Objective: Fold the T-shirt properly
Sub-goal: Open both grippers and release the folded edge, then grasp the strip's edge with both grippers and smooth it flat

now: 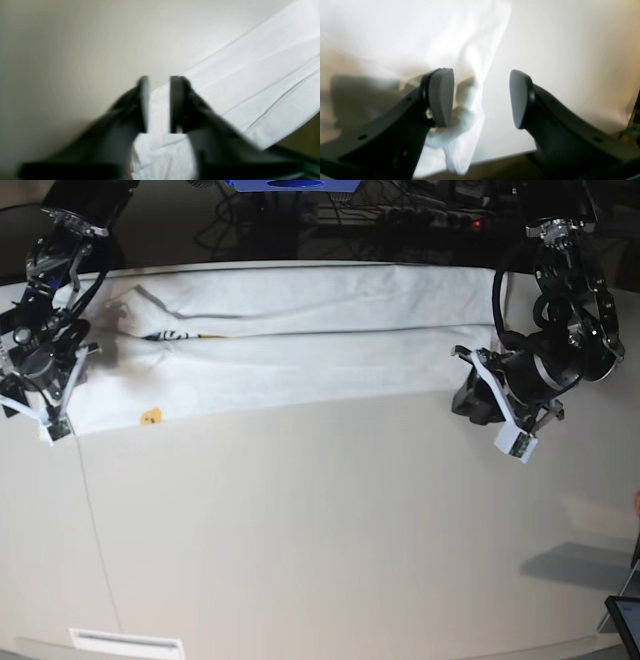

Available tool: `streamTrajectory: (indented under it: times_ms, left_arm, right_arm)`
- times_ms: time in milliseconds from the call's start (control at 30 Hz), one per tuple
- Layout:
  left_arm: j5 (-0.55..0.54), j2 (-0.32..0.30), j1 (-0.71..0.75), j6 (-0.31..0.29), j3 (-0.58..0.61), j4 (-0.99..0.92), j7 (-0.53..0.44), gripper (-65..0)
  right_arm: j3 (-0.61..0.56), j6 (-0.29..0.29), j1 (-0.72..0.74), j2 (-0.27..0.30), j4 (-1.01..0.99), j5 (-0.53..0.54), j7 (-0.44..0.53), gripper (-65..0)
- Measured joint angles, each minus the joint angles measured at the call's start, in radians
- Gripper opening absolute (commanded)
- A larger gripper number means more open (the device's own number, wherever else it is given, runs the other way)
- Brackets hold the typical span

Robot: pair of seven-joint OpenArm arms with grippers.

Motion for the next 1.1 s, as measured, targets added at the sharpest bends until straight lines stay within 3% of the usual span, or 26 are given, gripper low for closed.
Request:
streamTrajectory:
  times_ms: [67, 167, 200, 367, 500, 767, 967, 1100]
  left_arm:
    - [0.012, 0.032, 0.034, 0.005, -0.048, 0.0, 0.0, -65.0]
    - [0.068, 0.064, 0.096, 0.014, -0.085, -0.001, -0.144, -65.0]
    - [0.098, 0.069, 0.119, 0.014, -0.087, 0.0, -0.203, -65.0]
    - [0.37, 0.116, 0.283, 0.011, 0.012, -0.003, -0.525, -65.0]
    - [0.52, 0.155, 0.372, 0.007, 0.114, -0.008, -0.689, -65.0]
    - [0.748, 0.246, 0.372, 0.008, 0.138, -0.103, -0.695, -65.0]
    - [0.787, 0.276, 0.273, 0.007, 0.138, -0.188, -0.713, -65.0]
    - [0.788, 0.272, 0.195, 0.012, 0.186, -0.24, -0.687, -65.0]
  right_arm:
    - [0.0, 0.006, -0.036, 0.0, 0.005, -0.003, 0.076, -37.3]
    - [0.005, 0.006, -0.098, 0.0, 0.005, -0.004, 0.196, -60.2]
    - [0.005, 0.006, -0.115, -0.002, 0.005, -0.003, 0.225, -65.0]
    - [0.045, 0.011, -0.17, -0.061, 0.006, -0.001, 0.288, -64.3]
    - [0.082, 0.006, -0.179, -0.074, 0.006, -0.008, 0.287, -64.3]
    - [0.079, 0.006, -0.177, -0.082, -0.119, -0.006, 0.29, -64.3]
    - [0.126, -0.008, -0.089, -0.068, -0.249, 0.019, 0.344, -64.3]
    - [0.134, -0.003, -0.051, -0.022, -0.325, 0.043, 0.378, -64.4]
